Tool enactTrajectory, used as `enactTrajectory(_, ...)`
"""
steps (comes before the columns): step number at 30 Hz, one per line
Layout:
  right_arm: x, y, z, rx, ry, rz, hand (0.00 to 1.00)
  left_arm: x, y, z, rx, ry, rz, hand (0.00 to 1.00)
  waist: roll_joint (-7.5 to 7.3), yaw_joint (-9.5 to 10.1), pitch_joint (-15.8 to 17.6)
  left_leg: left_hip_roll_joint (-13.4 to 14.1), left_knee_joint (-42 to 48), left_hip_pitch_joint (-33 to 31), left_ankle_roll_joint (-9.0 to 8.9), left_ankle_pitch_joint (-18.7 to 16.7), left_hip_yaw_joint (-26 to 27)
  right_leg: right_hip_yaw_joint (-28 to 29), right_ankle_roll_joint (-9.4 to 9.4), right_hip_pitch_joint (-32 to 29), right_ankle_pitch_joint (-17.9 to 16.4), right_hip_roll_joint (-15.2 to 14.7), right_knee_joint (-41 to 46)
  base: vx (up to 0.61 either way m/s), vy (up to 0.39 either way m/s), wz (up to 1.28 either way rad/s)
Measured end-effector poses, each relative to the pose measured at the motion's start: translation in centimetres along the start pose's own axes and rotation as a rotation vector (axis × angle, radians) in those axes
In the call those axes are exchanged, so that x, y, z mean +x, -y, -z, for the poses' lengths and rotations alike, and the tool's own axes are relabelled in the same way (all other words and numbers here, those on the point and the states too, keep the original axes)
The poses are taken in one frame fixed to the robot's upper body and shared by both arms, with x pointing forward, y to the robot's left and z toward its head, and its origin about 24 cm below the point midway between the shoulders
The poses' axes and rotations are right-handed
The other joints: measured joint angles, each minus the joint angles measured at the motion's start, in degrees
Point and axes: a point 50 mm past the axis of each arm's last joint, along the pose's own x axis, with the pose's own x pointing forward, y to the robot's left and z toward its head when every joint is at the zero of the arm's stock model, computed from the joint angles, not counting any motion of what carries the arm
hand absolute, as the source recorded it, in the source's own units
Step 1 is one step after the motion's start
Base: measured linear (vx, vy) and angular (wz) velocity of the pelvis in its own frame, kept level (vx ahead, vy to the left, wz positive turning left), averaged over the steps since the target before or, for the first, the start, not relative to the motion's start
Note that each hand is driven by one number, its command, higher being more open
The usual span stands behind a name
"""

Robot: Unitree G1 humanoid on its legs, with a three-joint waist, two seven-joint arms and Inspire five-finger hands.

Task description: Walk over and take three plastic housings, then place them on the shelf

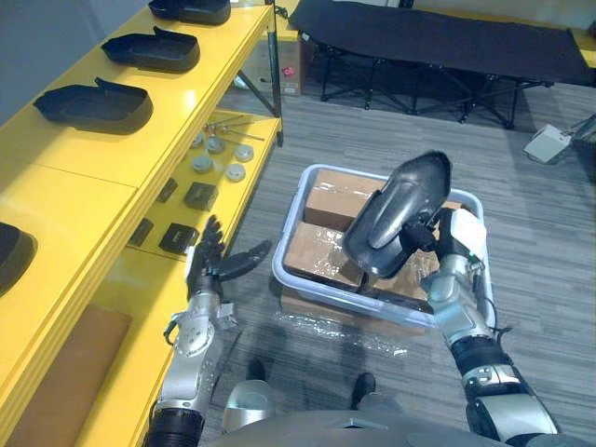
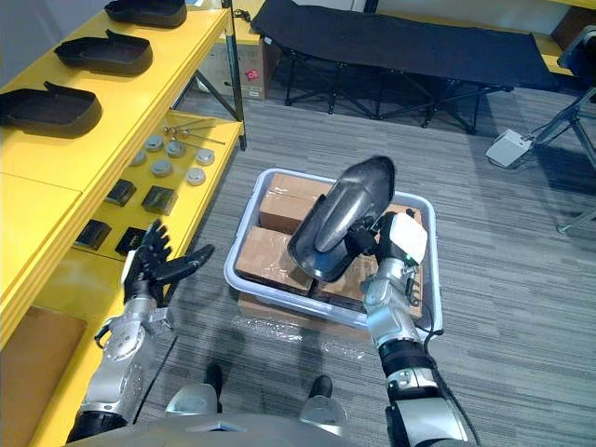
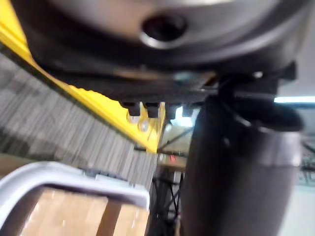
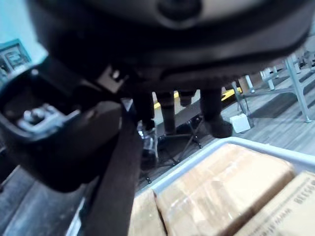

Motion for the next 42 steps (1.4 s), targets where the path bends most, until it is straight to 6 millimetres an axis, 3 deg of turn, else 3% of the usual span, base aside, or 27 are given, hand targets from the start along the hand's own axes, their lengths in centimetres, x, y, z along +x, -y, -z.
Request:
enactTrajectory(5, 2.6, 2.6, -4.7, -0.075, 0.243, 0.055, 0.0, 2.7, 3.2, -1.2, -0.144, -0.092, 0.334, 1.0, 0.77, -1.46, -0.5, 0.3, 0.5, -1.8, -0.01, 0.2, 1.8, 1.9, -0.33, -2.9, 1.2, 0.3, -0.2, -0.04, 0.009, -0.18)
enactTrajectory(9, 3.4, 4.1, -7.4, -0.149, 0.415, 0.082, 0.0, 4.8, 3.5, -0.9, -0.241, -0.162, 0.392, 1.0, 0.77, -3.02, -0.5, 0.5, 0.7, -2.0, -0.05, 0.2, 2.7, 3.2, -0.49, -3.8, 1.6, 0.5, -0.2, -0.01, 0.007, -0.16)
enactTrajectory(14, 3.7, 4.7, -8.2, -0.182, 0.482, 0.076, 0.0, 6.0, 3.1, -2.2, -0.354, -0.141, 0.434, 1.0, 0.78, -3.81, -0.5, 0.5, 1.0, -2.6, -0.1, 0.2, 3.7, 3.9, -0.8, -5.0, 2.2, 0.8, -0.2, 0.0, 0.006, -0.11)
enactTrajectory(21, 3.1, 3.9, -9.3, -0.204, 0.584, 0.034, 0.0, 6.7, 3.9, -4.0, -0.511, -0.079, 0.537, 1.0, 1.05, -4.36, -0.3, 0.7, 2.4, -3.1, -0.35, -0.3, 3.9, 4.3, -1.05, -5.1, 2.4, 1.0, -0.2, -0.03, 0.002, -0.03)
enactTrajectory(28, 2.5, 3.1, -10.4, -0.216, 0.657, -0.004, 0.0, 7.0, 4.8, -5.3, -0.545, -0.036, 0.627, 1.0, 1.33, -4.42, 0.1, 0.8, 2.9, -4.0, -0.44, -0.5, 4.2, 4.4, -1.27, -6.0, 2.7, 1.1, -0.2, -0.02, 0.002, -0.01)
enactTrajectory(34, 2.1, 2.7, -12.5, -0.207, 0.729, -0.016, 0.0, 7.0, 5.8, -5.5, -0.506, -0.048, 0.666, 1.0, 1.36, -4.29, 0.1, 0.8, 2.9, -4.0, -0.41, -0.4, 4.2, 4.4, -1.27, -6.0, 2.7, 1.0, -0.2, 0.0, 0.0, 0.0)
enactTrajectory(41, 1.4, 2.0, -14.2, -0.201, 0.793, -0.034, 0.0, 7.1, 6.3, -4.8, -0.295, -0.1, 0.648, 1.0, 1.48, -4.07, 0.4, 0.7, 3.0, -4.1, -0.43, -0.5, 3.5, 3.8, -1.27, -5.6, 2.7, 1.0, -0.2, -0.01, 0.001, 0.03)
enactTrajectory(42, 1.3, 1.9, -14.2, -0.199, 0.796, -0.036, 0.0, 7.1, 6.3, -4.7, -0.277, -0.108, 0.643, 0.0, 1.52, -4.1, 0.5, 0.7, 3.0, -4.0, -0.43, -0.5, 3.5, 3.8, -1.27, -5.5, 2.7, 1.0, -0.2, -0.02, 0.002, 0.05)
